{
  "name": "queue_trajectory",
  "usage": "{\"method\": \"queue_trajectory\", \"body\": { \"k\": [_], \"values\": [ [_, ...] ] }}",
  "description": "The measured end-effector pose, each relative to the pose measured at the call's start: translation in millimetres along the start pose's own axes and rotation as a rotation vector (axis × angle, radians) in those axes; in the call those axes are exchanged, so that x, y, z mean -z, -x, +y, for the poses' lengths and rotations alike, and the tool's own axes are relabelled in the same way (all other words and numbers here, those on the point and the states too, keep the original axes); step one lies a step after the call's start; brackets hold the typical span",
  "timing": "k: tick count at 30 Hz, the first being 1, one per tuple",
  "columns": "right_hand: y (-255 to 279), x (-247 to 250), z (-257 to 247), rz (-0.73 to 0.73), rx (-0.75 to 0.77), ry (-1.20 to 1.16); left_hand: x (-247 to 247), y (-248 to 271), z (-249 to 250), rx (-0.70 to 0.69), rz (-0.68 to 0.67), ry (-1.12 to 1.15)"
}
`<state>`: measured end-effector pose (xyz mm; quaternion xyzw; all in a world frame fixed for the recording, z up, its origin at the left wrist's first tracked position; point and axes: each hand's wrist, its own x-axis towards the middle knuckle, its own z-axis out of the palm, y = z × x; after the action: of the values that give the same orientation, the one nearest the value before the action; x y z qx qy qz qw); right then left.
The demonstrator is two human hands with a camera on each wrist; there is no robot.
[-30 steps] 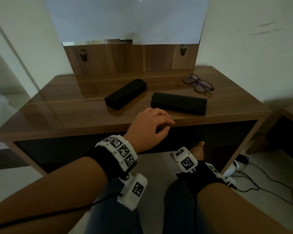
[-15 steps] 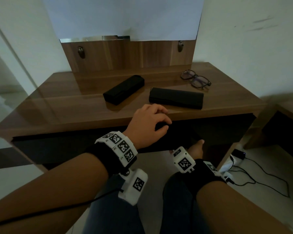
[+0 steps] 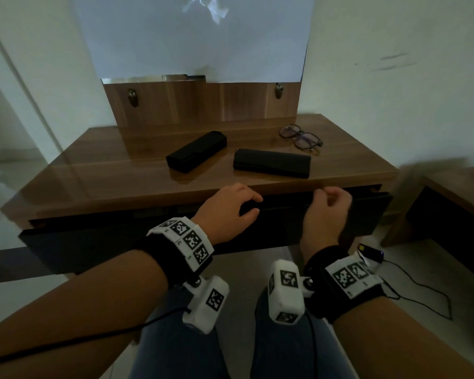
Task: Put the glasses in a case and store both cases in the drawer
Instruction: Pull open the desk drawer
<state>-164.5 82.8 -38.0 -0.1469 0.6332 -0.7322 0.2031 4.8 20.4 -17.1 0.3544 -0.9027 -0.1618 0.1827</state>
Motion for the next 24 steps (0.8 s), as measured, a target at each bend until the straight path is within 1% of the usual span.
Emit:
{"method": "queue_trajectory", "body": {
  "k": [3,4,7,9,12,20,24],
  "values": [
    [4.6,-9.8,-9.8,-0.269,0.121,0.269,0.8,-1.5,-0.6,0.134,-0.076,-0.017],
    [3.7,-13.3,-9.6,-0.335,0.162,0.356,1.0,-2.3,-1.5,0.172,-0.088,-0.005],
    [3.9,-20.3,-7.8,-0.515,0.201,0.57,3.9,-2.2,-3.0,0.267,-0.106,0.046],
    [4.9,-20.1,-10.8,-0.578,0.21,0.653,6.6,-0.6,-2.9,0.297,-0.115,0.083],
    [3.6,-18.9,-16.3,-0.648,0.202,0.697,9.5,2.6,-2.0,0.305,-0.119,0.144],
    [2.0,-15.6,-25.1,-0.884,0.348,1.017,11.9,9.8,1.0,0.295,-0.135,0.148],
    [6.4,-13.4,-36.2,-0.97,0.374,1.101,12.4,13.3,3.8,0.275,-0.15,0.151]
  ]
}}
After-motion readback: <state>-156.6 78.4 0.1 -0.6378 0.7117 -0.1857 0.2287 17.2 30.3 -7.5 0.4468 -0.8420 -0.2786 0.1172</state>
